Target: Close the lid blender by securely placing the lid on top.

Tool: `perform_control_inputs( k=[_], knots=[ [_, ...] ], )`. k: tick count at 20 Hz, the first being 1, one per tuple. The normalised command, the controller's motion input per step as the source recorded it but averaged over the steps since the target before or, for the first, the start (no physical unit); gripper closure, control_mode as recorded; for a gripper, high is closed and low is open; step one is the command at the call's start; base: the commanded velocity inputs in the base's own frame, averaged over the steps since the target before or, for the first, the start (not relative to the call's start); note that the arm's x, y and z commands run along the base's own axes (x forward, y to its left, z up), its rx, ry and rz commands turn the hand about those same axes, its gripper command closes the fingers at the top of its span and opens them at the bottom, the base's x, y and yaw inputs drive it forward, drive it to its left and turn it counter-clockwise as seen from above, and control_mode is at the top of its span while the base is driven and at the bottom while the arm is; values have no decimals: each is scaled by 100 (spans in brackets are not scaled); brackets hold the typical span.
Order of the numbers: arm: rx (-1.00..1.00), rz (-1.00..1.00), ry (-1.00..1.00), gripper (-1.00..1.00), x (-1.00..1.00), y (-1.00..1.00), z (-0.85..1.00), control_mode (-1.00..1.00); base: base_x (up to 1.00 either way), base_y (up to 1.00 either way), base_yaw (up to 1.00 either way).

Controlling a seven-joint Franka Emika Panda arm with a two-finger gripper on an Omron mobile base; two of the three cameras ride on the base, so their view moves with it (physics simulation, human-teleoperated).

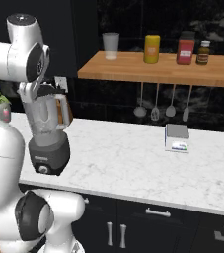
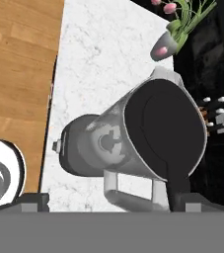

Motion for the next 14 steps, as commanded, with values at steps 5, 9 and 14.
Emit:
perform_control_inputs(
  k=[5, 9, 14],
  knots=[
    [0, 0, -17, -100, -100, -30, 0, -100, 0, 0, 0],
    [0, -2, -6, -100, -58, -48, -3, -100, 0, 0, 0],
    [0, 0, 0, -100, 0, -29, -2, -100, 0, 0, 0]
  ],
)
